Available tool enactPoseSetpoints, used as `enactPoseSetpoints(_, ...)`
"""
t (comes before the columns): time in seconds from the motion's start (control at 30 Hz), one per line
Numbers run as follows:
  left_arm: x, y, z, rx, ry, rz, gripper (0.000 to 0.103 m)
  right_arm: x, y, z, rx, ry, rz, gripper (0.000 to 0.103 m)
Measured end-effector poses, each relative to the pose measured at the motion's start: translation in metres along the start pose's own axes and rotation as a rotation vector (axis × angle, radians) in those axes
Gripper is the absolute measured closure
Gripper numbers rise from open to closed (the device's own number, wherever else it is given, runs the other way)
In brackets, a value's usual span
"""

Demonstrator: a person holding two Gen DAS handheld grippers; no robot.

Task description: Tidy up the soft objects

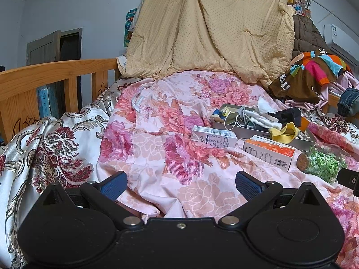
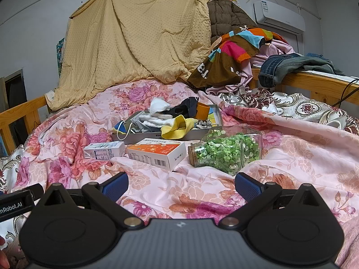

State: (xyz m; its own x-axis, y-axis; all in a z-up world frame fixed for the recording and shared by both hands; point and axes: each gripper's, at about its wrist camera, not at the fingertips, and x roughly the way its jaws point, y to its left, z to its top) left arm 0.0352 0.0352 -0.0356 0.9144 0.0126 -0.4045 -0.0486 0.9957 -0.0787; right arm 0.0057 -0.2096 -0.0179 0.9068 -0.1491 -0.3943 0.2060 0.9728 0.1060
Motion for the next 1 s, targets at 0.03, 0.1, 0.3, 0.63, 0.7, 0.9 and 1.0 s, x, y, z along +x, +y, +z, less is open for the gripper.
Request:
enactPoseSetpoints(0.03,-0.0001,-0.0007,0.0006,0.0,0.0,0.0,0.001,-0.0001,-0.0003,0.0002,0.0,0.0,0.0,0.0)
enactPoseSetpoints(0.1,0.0006,0.0017,-0.0011,-0.001,0.002,0.0,0.001,0.0,-0.0004,0.0002,-0.001,0.0,0.0,0.0)
enactPoseSetpoints(0.3,0.0006,0.0011,-0.0008,0.0,0.001,0.0,0.001,0.0,-0.0003,0.0002,0.0,0.0,0.0,0.0)
enactPoseSetpoints(0.63,0.0005,0.0028,-0.0023,-0.002,0.004,-0.004,0.001,0.0002,0.0004,-0.0001,0.0,0.0,0.0,0.0)
enactPoseSetpoints(0.7,-0.0006,0.004,-0.003,-0.003,0.0,-0.007,0.001,0.0001,-0.0004,0.0002,0.0,0.001,-0.001,0.0)
enactPoseSetpoints(0.9,-0.0016,0.0013,0.0026,-0.027,0.019,-0.046,0.001,0.0015,0.0019,-0.0009,0.0,0.004,-0.003,0.0)
enactPoseSetpoints(1.0,-0.0031,-0.0005,0.0028,-0.01,0.018,-0.042,0.001,0.0014,0.0021,-0.001,-0.001,0.004,-0.004,0.0)
